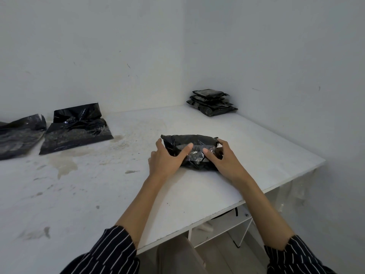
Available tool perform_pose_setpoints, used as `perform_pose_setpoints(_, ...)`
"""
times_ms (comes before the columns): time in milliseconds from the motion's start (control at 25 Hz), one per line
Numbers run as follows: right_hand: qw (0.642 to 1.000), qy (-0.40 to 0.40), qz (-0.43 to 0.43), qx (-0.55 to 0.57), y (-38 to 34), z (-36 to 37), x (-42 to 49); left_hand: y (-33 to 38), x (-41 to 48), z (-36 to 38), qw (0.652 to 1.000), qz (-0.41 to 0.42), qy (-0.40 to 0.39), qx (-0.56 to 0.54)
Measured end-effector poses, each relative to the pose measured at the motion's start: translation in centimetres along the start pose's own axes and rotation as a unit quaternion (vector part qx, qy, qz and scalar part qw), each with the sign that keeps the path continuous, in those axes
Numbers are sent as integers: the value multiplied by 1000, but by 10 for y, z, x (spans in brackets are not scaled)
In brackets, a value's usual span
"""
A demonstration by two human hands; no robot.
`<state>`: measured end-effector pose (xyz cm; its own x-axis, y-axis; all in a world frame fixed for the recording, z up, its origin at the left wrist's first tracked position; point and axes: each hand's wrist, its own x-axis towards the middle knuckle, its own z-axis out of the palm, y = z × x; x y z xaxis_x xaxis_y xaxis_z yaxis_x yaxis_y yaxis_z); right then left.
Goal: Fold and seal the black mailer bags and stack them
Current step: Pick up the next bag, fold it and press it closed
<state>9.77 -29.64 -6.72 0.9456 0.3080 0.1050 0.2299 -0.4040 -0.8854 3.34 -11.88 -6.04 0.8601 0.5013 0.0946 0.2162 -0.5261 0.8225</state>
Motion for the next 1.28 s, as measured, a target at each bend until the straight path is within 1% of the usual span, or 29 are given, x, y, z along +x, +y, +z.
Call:
perform_pose_setpoints(80, 1000, -6, -10, 1, 5, 3, 2, -1, 3, 1, 1000, 0, 9, -18)
perform_pose_setpoints(160, 999, -36, -24, 2, 3, 1, 3, -5, 4, -2, 997, 1, 15, -75)
perform_pose_setpoints(200, 998, -51, -26, 15, 2, -2, 2, -7, 3, -3, 995, -1, 18, -103)
perform_pose_setpoints(280, 993, -89, -13, 76, -3, -8, 1, -7, -2, -6, 989, 2, 37, -140)
perform_pose_setpoints(360, 989, -104, -4, 106, -10, -7, -1, -6, -4, -8, 986, 16, 54, -159)
perform_pose_setpoints(400, 993, -90, -12, 76, -12, -3, -1, -6, -5, -8, 985, 26, 55, -160)
perform_pose_setpoints(440, 997, -66, -26, 20, -13, 2, -1, -7, -5, -8, 986, 36, 53, -155)
perform_pose_setpoints(520, 994, -22, -59, -87, -13, 12, -1, -9, -6, -8, 988, 58, 43, -140)
perform_pose_setpoints(560, 991, -13, -73, -113, -15, 13, -1, -10, -6, -8, 989, 64, 37, -130)
perform_pose_setpoints(640, 989, -38, -76, -119, -16, 10, 0, -11, -6, -9, 990, 68, 25, -119)
perform_pose_setpoints(720, 990, -69, -56, -113, -8, 4, 1, -12, -6, -9, 991, 63, 15, -115)
perform_pose_setpoints(760, 990, -74, -46, -115, -5, 2, 0, -12, -8, -9, 992, 73, 23, -100)
perform_pose_setpoints(800, 988, -63, -48, -132, -4, 4, -3, -11, -9, -9, 992, 98, 48, -58)
perform_pose_setpoints(840, 982, -31, -77, -168, -5, 7, -6, -11, -11, -9, 986, 140, 91, 3)
perform_pose_setpoints(880, 969, 13, -129, -212, -8, 11, -10, -11, -12, -9, 968, 195, 139, 74)
perform_pose_setpoints(920, 947, 52, -194, -249, -11, 15, -13, -11, -10, -7, 939, 258, 175, 143)
perform_pose_setpoints(960, 927, 68, -247, -275, -15, 18, -13, -11, -8, -5, 909, 316, 188, 194)
perform_pose_setpoints(1000, 913, 61, -273, -296, -17, 20, -11, -12, -5, -1, 887, 360, 182, 226)
perform_pose_setpoints(1040, 908, 44, -277, -310, -19, 23, -9, -14, -2, 3, 873, 385, 169, 248)
perform_pose_setpoints(1080, 908, 24, -268, -321, -17, 27, -7, -17, 1, 7, 869, 391, 154, 262)
perform_pose_setpoints(1160, 911, 14, -236, -339, -13, 34, -5, -21, 3, 11, 878, 363, 128, 285)
perform_pose_setpoints(1200, 920, 19, -218, -326, -13, 37, -4, -21, 3, 11, 888, 341, 116, 286)
perform_pose_setpoints(1280, 955, 48, -172, -238, -16, 43, -3, -19, 3, 13, 909, 299, 103, 272)
